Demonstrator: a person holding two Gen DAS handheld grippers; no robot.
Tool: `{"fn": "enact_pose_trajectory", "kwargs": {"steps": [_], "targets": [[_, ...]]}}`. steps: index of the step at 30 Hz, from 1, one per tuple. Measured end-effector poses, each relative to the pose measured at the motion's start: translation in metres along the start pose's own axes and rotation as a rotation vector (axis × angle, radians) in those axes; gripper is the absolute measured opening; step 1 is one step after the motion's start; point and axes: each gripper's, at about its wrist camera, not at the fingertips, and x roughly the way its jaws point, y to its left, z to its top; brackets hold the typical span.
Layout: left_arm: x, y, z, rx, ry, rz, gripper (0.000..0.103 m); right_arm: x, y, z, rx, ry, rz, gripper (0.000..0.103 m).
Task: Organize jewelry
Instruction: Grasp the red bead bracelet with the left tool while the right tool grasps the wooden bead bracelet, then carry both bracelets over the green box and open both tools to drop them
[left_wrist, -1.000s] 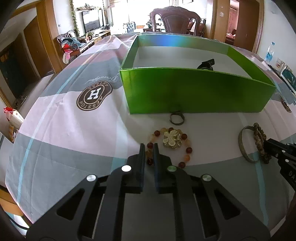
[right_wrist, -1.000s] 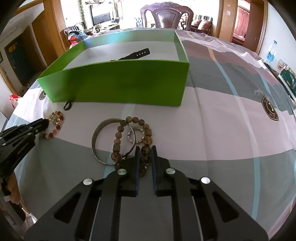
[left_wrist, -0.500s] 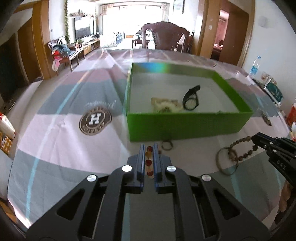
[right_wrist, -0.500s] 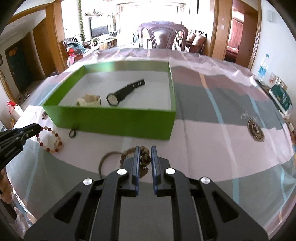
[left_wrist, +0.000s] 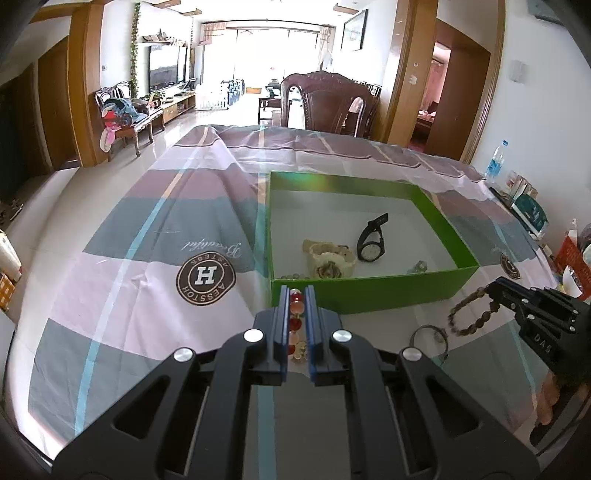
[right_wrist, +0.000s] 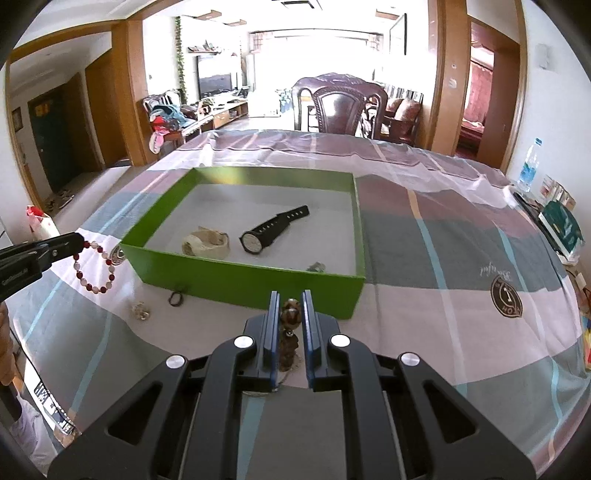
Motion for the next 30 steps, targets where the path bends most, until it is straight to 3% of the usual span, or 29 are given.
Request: {"fn": "enact_pose_trajectory", "kwargs": {"steps": [16,25,30], "targets": [[0.022,-0.024,-0.016,0.028,0.087,-0.025,0.008,0.015,0.008,-0.011,-0.009,0.054,0.032,0.011],[0.001,-0.045,0.027,0.062,-0.011,-0.047,0.008,-0.022,0.001,0.037,-0.041,-0.109,-0.01,0.011],[0.004,-0.059,0.057,0.085,-0.034,-0.066,0.008,-0.022,0.002,0.063,-0.057,-0.156,-0.041,0.011]]}}
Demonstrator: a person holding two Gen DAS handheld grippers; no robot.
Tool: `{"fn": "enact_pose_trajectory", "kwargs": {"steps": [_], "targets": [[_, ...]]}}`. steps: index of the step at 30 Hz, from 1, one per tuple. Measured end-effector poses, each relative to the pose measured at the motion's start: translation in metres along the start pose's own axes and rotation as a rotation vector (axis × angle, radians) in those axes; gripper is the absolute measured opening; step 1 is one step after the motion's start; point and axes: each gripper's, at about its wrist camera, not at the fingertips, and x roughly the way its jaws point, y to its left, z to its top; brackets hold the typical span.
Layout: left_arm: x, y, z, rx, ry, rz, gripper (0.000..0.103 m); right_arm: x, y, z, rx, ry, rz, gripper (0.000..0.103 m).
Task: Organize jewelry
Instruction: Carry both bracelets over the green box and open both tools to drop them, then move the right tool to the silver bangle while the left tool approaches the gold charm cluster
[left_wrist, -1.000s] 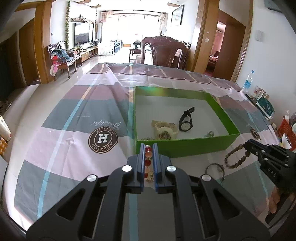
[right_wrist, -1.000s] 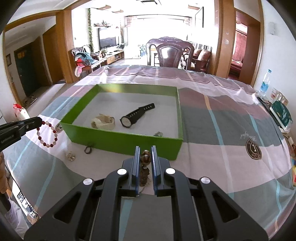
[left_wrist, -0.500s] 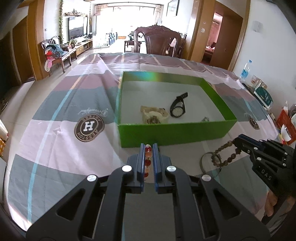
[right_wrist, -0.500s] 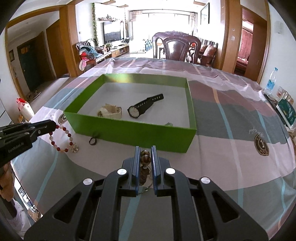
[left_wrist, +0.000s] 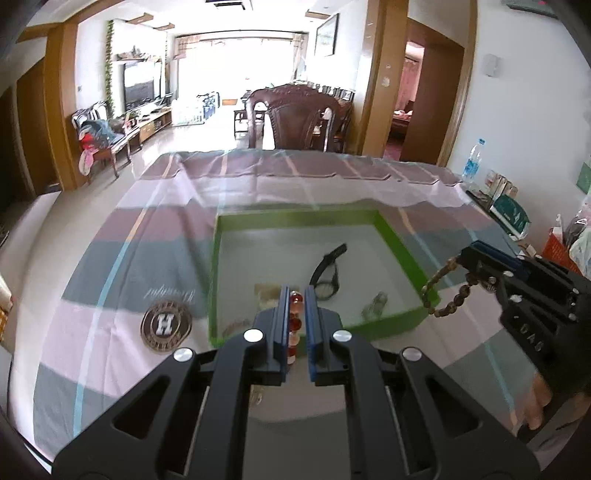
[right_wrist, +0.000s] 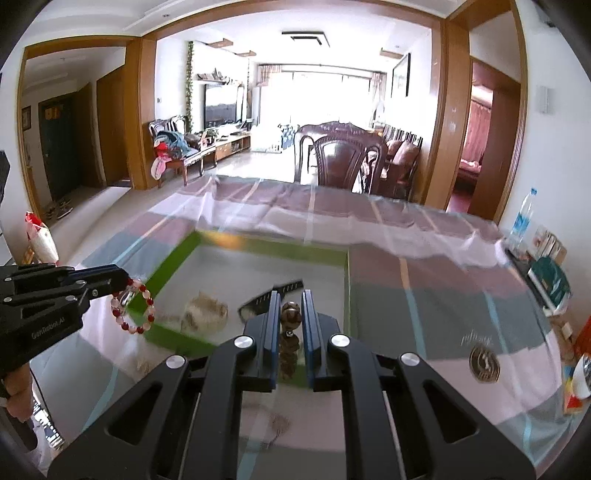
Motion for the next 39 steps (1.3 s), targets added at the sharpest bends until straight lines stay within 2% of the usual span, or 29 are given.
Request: {"fn": "enact_pose_trajectory", "kwargs": {"steps": [7,15,23,24,26,27,30,34,37,39], "targets": [[0.043,-0.002,0.027,-0.004,0.029,0.051,0.008,0.038,0.006,0.02,-0.01,0.02,-0.015,0.011],[0.098,0.028,0.02,-0.059,0.116,0.128,0.008,0.098,0.003,0.009,0.028,0.132,-0.054,0.011],[0.118,0.049,0.021,-0.092,0.125,0.176,0.009,0.13,-0.005,0.004,0.063,0.186,-0.092,0.011],[0.12,0.05,0.02,-0.099,0.125,0.175,0.011,0.131,-0.006,0.004,0.065,0.189,-0.098,0.013],[0.119,0.051,0.017,-0.11,0.122,0.171,0.036,0.132,-0.009,0.001,0.075,0.196,-0.11,0.024],[0.116,0.051,0.014,-0.113,0.117,0.182,0.039,0.13,-0.011,-0.001,0.08,0.199,-0.107,0.031],[0.094,0.046,0.001,-0.077,0.099,0.217,0.039,0.108,-0.015,-0.008,0.085,0.183,-0.089,0.034],[0.06,0.046,-0.032,-0.052,0.073,0.237,0.039,0.061,-0.027,-0.036,0.089,0.167,-0.012,0.034],[0.055,0.056,-0.057,-0.078,0.108,0.242,0.039,0.049,-0.037,-0.066,0.115,0.211,0.01,0.034],[0.062,0.063,-0.071,-0.105,0.154,0.246,0.039,0.054,-0.042,-0.086,0.146,0.274,0.034,0.034]]}}
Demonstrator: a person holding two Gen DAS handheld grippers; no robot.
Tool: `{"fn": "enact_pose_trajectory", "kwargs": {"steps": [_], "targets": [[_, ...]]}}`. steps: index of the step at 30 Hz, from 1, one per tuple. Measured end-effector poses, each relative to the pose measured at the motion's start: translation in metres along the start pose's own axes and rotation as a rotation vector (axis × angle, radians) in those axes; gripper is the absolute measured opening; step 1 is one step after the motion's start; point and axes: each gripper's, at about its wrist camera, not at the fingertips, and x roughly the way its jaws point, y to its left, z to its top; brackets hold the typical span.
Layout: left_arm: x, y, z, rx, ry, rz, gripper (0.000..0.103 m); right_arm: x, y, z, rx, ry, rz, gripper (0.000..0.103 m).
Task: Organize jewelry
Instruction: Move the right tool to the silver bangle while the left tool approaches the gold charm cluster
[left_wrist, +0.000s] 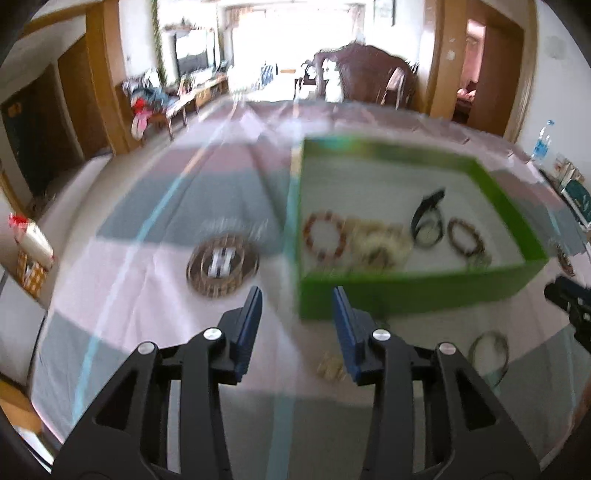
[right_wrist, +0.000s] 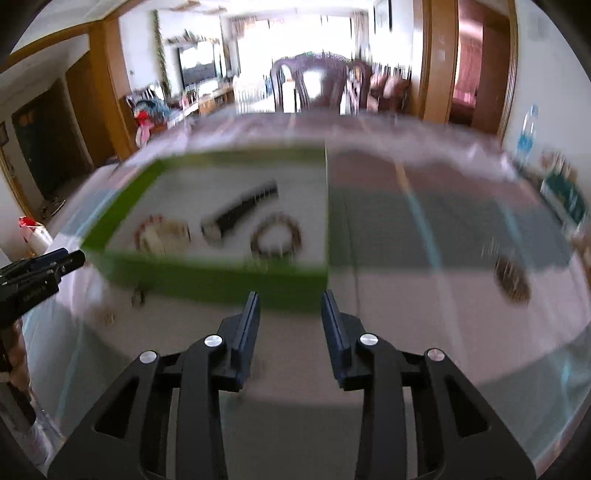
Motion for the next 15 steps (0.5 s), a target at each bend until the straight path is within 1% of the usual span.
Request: {"fn": "enact_pose_trajectory", "kwargs": {"steps": [2,4,6,10,12,14,15], "targets": [[0.008,0.002,-0.007,-0.006,0.025,0.001,0.042,0.013,-0.004,-0.014,0.017,0.062,-0.004,0.034],[0.012,0.002,-0.014,-0.008,0.039,0.007,0.044,0.019,-0.002,-0.023,0.022,0.089,0.004,0.034],[0.014,0.0,-0.02,-0.004,0.049,-0.002,0.047,0.017,0.004,-0.028,0.015,0.092,0.038,0.034],[0.018,-0.011,-0.027,0.024,0.06,-0.019,0.052,0.01,0.032,-0.036,-0.068,0.088,0.122,0.034],[0.02,-0.015,-0.028,0.029,0.068,-0.025,0.052,0.012,0.043,-0.035,-0.096,0.09,0.142,0.034],[0.023,-0.019,-0.029,0.033,0.074,-0.028,0.052,0.015,0.057,-0.036,-0.131,0.099,0.181,0.034],[0.023,-0.02,-0.029,0.036,0.076,-0.029,0.052,0.017,0.064,-0.036,-0.143,0.107,0.185,0.034]]}}
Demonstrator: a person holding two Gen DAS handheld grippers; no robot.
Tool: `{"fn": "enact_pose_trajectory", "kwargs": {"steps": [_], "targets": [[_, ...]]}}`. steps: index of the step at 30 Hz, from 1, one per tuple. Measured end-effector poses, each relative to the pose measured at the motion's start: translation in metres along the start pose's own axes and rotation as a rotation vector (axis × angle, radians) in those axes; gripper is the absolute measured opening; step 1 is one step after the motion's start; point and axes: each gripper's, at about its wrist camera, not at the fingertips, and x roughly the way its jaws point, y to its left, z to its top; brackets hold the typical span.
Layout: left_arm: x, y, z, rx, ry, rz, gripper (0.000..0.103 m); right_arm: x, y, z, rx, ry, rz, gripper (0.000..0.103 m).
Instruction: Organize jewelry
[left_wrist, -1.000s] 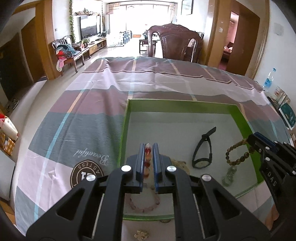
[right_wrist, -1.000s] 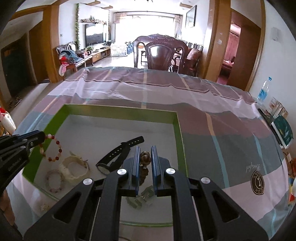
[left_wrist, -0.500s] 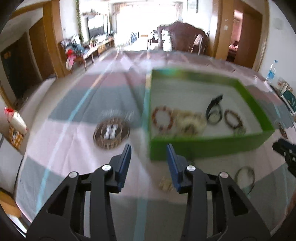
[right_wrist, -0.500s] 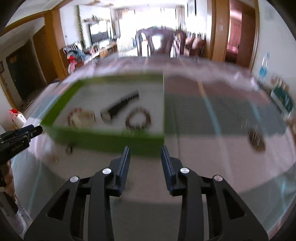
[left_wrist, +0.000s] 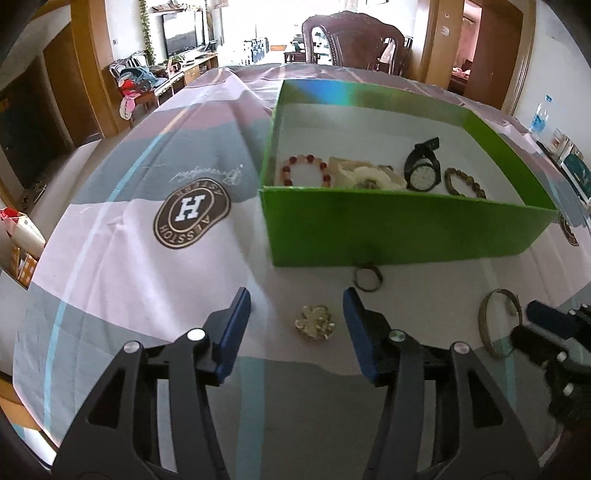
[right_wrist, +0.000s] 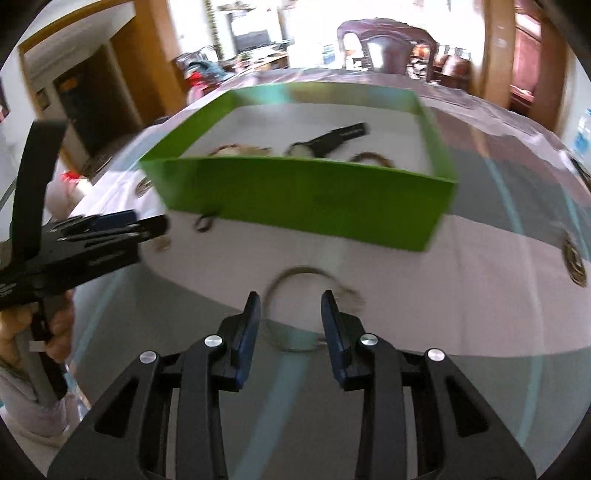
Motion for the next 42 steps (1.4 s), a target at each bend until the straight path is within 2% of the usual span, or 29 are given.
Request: {"fn": "enact_pose_trajectory", "kwargs": {"steps": [4,8,10,14,17,21,23,27,28,29,31,37,42], "targets": [[-0.002,0.0,-0.001,-0.001,0.0,-0.003,0.054,0.014,0.013,0.003,-0.038,0.032,0.002,0.032],[-0.004,0.004,-0.003,0.0,-0.003,-0.005,0.058,0.026,0.013,0.001,-0.036,0.054,-0.017,0.019],[-0.003,0.004,-0.004,0.003,-0.003,-0.01,0.059,0.026,0.013,-0.001,-0.049,0.058,-0.031,0.003],[0.003,0.008,-0.008,0.002,0.012,-0.025,0.057,0.021,0.01,-0.008,-0.065,0.057,-0.044,0.003],[0.007,0.009,-0.008,-0.007,0.023,-0.059,0.044,0.017,0.005,-0.012,-0.05,0.054,-0.034,0.003],[0.009,0.002,-0.009,0.009,0.03,-0.089,0.045,0.016,0.0,-0.012,-0.036,0.057,-0.047,0.003],[0.008,-0.003,-0.01,0.022,0.03,-0.107,0.048,0.014,-0.003,-0.013,-0.034,0.06,-0.05,0.003],[0.0,-0.009,-0.015,0.03,0.053,-0.261,0.051,0.01,-0.008,-0.017,-0.021,0.066,-0.059,0.003],[-0.001,-0.011,-0.016,0.034,0.052,-0.277,0.051,0.009,-0.009,-0.017,-0.018,0.068,-0.062,0.004],[-0.003,-0.012,-0.015,0.037,0.046,-0.274,0.051,0.009,-0.011,-0.017,-0.012,0.069,-0.064,0.005],[-0.005,-0.01,-0.013,0.038,0.027,-0.218,0.051,0.008,-0.013,-0.017,-0.004,0.066,-0.073,0.009],[0.001,-0.011,-0.007,0.036,0.022,-0.134,0.049,0.009,-0.013,-0.017,-0.002,0.059,-0.076,0.009],[0.006,-0.019,-0.007,0.054,0.033,-0.125,0.048,0.01,-0.012,-0.015,-0.002,0.052,-0.091,0.009]]}}
